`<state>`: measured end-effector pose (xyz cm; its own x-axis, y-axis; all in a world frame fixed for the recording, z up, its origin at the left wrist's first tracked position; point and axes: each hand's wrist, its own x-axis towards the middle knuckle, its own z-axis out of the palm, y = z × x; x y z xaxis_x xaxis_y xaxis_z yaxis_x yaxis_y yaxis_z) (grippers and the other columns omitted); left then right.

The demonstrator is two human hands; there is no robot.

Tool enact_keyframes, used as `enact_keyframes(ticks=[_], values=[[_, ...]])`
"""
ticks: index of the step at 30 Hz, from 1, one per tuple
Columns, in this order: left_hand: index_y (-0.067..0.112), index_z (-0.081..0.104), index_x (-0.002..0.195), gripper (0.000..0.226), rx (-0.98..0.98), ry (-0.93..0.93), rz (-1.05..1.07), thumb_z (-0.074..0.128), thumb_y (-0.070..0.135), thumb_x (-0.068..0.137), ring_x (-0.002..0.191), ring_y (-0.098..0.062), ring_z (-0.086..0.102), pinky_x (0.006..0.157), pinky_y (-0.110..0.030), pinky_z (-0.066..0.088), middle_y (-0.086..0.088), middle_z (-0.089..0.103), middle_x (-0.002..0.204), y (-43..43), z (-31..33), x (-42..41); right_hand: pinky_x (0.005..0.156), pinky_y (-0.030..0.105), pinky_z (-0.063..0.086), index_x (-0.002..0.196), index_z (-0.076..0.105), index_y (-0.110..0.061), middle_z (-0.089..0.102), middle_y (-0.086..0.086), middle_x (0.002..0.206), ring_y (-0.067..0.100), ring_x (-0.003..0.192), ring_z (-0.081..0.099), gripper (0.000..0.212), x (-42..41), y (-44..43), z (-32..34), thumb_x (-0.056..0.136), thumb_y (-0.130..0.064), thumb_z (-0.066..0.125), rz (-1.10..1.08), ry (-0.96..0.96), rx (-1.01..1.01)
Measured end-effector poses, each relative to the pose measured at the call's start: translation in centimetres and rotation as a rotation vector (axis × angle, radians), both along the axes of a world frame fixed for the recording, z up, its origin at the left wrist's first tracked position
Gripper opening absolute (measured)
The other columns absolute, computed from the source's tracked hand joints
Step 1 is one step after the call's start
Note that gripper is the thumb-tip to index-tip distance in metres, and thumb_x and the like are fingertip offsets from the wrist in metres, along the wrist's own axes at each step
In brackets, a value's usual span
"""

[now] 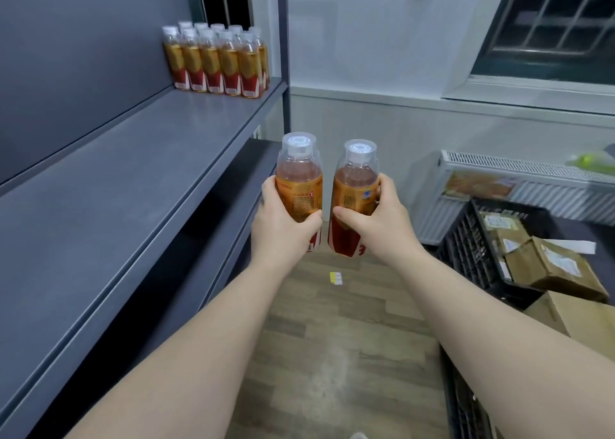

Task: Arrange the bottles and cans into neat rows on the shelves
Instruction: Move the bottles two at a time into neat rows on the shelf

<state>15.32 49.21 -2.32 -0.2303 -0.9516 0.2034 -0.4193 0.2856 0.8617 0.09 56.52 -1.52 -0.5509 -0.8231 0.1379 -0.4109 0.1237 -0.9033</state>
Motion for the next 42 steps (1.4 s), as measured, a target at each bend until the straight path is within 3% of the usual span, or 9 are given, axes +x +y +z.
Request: enact_keyframes(ticks=[13, 25, 32, 38, 42], values=[[0.032, 0.031, 0.139, 0.080, -0.021, -0.005, 0.059, 0.080, 0.041, 0.076, 0.112, -0.020, 0.056, 0.094, -0.044, 0.052, 0.004, 0.055, 0.126, -8.9, 1.2, -13.0, 0.100, 0.039, 0.051, 0.138, 0.041, -0.030, 0.061, -0.007, 0.124, 0.016, 0.114, 0.059, 0.072, -13.5, -10.0, 0.5, 0.080, -0.035, 0.082, 0.073, 0.008, -0.037], [0.031, 0.030, 0.141, 0.082, -0.004, -0.027, 0.056, 0.081, 0.041, 0.077, 0.113, -0.018, 0.057, 0.093, -0.041, 0.053, 0.006, 0.056, 0.126, -18.8, 0.4, -22.0, 0.099, 0.040, 0.051, 0.137, 0.040, -0.033, 0.061, -0.009, 0.123, 0.015, 0.113, 0.059, 0.072, -22.8, -20.0, -0.3, 0.079, -0.037, 0.082, 0.078, -0.003, -0.025], [0.032, 0.025, 0.144, 0.085, 0.001, -0.006, 0.055, 0.080, 0.039, 0.080, 0.117, -0.019, 0.055, 0.093, -0.038, 0.051, 0.003, 0.053, 0.130, -27.6, 0.8, -24.7, 0.099, 0.041, 0.052, 0.136, 0.041, -0.033, 0.061, -0.010, 0.122, 0.013, 0.112, 0.060, 0.070, -25.4, -29.2, 0.4, 0.079, -0.035, 0.082, 0.112, 0.016, -0.023], [0.031, 0.027, 0.143, 0.082, -0.022, 0.014, 0.105, 0.080, 0.037, 0.080, 0.117, -0.017, 0.054, 0.092, -0.035, 0.050, 0.004, 0.053, 0.130, -34.7, 1.5, -24.7, 0.094, 0.032, 0.051, 0.129, 0.038, -0.039, 0.059, -0.014, 0.120, 0.006, 0.109, 0.058, 0.065, -25.5, -37.3, 0.7, 0.080, -0.033, 0.082, 0.177, 0.006, -0.055], [0.033, 0.028, 0.142, 0.083, -0.012, 0.009, 0.175, 0.080, 0.039, 0.079, 0.116, -0.019, 0.056, 0.094, -0.042, 0.053, 0.004, 0.055, 0.128, -37.9, 1.3, -24.1, 0.091, 0.028, 0.048, 0.133, 0.038, -0.038, 0.058, -0.014, 0.121, 0.007, 0.110, 0.058, 0.068, -25.2, -41.6, 0.5, 0.080, -0.034, 0.082, 0.239, -0.004, -0.053]])
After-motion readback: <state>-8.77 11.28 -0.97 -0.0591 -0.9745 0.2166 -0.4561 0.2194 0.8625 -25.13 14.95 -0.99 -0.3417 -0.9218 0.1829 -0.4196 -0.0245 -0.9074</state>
